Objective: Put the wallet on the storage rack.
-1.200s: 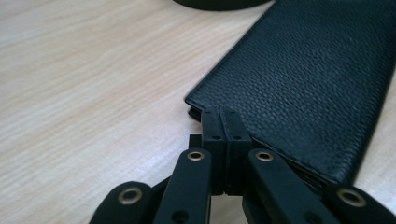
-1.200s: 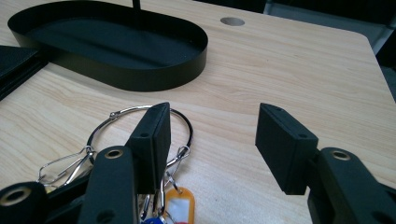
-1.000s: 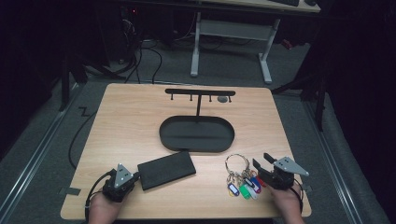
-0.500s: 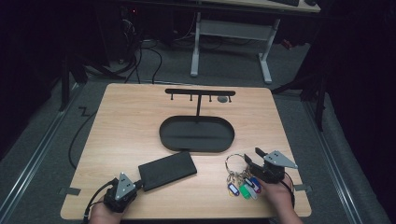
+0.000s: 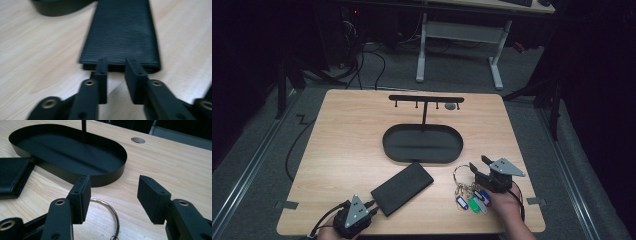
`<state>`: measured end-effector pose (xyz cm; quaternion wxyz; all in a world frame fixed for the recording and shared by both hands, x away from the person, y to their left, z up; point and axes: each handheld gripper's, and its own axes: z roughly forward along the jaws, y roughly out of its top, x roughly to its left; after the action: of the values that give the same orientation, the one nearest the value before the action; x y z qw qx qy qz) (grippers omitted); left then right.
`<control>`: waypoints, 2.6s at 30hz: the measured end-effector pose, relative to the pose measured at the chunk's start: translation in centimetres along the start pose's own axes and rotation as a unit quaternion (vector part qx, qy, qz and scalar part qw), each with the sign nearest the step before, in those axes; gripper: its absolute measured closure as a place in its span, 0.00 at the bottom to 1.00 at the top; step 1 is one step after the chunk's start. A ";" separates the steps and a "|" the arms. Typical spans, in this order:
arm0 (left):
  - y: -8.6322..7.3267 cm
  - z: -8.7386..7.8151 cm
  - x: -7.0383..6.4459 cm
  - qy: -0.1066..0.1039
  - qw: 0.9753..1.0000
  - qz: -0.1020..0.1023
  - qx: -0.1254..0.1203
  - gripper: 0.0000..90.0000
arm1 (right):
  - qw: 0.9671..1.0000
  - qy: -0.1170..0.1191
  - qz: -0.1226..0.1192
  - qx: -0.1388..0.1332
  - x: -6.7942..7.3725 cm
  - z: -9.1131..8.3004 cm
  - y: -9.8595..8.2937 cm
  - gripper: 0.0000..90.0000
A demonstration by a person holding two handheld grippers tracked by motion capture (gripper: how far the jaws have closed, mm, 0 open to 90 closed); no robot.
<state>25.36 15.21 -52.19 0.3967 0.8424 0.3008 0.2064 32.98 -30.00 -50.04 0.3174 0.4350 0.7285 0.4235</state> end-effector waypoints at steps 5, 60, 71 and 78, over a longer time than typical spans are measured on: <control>0.3 -0.3 1.2 0.009 0.999 -0.020 -0.025 0.59 | 1.000 -0.006 0.006 0.007 -0.2 -0.5 -0.3 0.47; 4.9 6.0 -4.4 0.006 0.987 0.158 0.005 0.81 | 0.997 -0.055 0.052 0.033 -2.3 -4.9 -3.5 0.46; 5.4 4.2 -2.8 -0.007 0.995 0.096 -0.035 0.88 | 0.996 -0.056 0.056 0.032 -2.4 -4.9 -3.5 0.46; 5.5 3.1 -2.0 -0.008 0.996 0.075 -0.053 0.90 | 0.996 -0.055 0.060 0.032 -2.4 -4.9 -3.5 0.46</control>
<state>27.57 9.40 -49.85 0.4266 0.8418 0.2219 0.2451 28.63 -34.79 -50.77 0.3169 0.5103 0.6961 0.3933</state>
